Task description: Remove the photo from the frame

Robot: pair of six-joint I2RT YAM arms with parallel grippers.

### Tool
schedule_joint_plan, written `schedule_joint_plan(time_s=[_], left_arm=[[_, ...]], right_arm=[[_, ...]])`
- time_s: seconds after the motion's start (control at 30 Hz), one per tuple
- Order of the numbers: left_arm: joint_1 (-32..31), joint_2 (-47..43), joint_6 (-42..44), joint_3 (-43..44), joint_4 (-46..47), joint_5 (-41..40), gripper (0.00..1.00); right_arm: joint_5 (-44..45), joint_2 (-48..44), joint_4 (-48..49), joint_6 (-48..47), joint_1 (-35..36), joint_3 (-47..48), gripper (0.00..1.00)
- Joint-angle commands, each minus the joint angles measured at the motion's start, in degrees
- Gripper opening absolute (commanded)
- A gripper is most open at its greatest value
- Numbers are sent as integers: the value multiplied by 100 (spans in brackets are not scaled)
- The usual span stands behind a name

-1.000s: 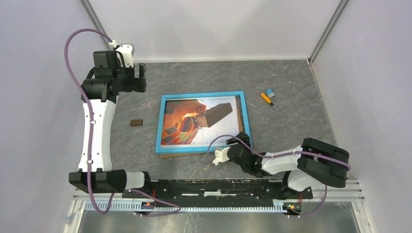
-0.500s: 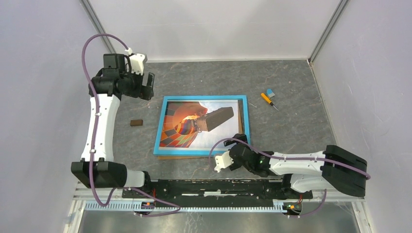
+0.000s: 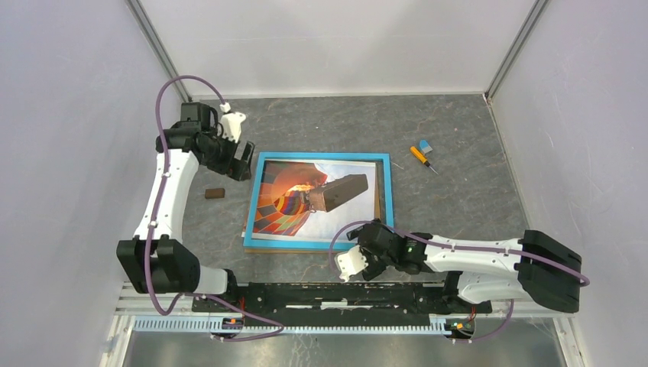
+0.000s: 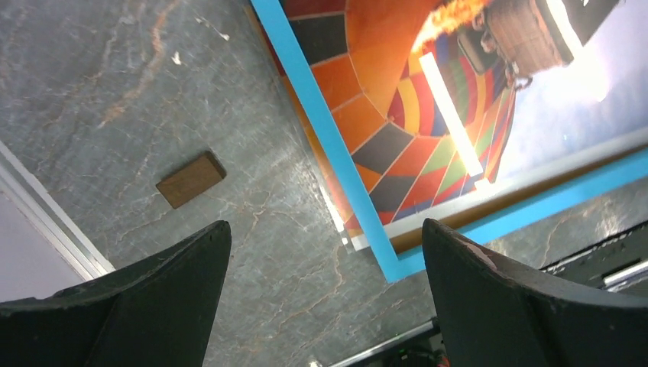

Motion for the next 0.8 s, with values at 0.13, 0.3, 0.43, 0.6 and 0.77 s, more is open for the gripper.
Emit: schedule_joint_plan(time_s=[0.13, 0.3, 0.43, 0.6, 0.77], left_arm=[[-469, -759, 1263, -974, -328, 305, 100], [-1026, -1102, 1316, -1818, -161, 135, 100], [-1249, -1251, 1233, -2058, -57, 271, 100], [-1725, -1621, 1423, -2471, -7, 147, 100], [-2494, -2125, 1531, -3101, 97, -205, 100]], right_arm=[[-794, 343, -755, 199, 64, 6, 98], [-686, 565, -1007, 319, 590, -92, 98], [-386, 555, -895, 495, 1027, -315, 98], [-721, 113, -1150, 709, 1020, 95, 98], [-1435, -254, -1289, 758, 211, 717, 98]])
